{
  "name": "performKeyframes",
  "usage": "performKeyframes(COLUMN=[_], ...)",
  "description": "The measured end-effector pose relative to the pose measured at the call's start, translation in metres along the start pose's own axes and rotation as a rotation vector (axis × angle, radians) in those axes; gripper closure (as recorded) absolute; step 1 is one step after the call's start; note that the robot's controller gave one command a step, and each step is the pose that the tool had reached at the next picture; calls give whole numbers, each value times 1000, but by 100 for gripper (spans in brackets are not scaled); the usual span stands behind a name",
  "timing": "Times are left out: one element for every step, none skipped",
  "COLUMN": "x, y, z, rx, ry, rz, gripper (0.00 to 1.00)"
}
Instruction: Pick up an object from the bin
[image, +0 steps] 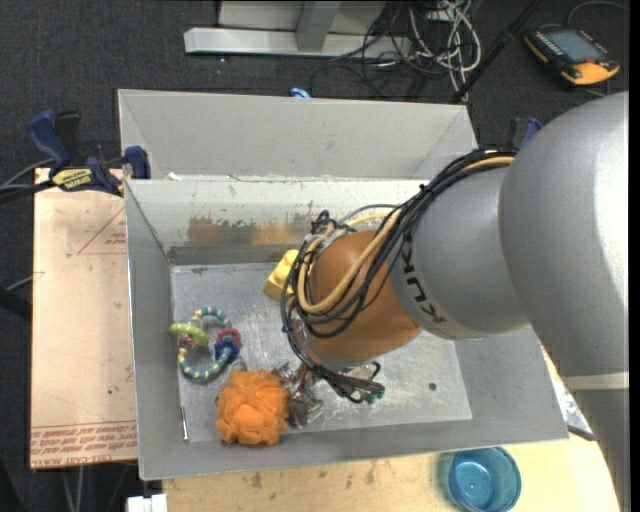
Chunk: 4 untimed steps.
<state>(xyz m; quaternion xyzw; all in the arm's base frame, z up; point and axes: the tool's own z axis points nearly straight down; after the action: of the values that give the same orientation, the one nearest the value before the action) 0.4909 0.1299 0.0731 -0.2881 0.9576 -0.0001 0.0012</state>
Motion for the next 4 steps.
performKeyframes(x=[0,-5,-17,-43], y=[0,7,2,34], z=[0,1,2,-36], rx=[0,1,-2,-1], ry=[0,0,4,6], rz=[1,-1,41,128], gripper=[100,100,100,100])
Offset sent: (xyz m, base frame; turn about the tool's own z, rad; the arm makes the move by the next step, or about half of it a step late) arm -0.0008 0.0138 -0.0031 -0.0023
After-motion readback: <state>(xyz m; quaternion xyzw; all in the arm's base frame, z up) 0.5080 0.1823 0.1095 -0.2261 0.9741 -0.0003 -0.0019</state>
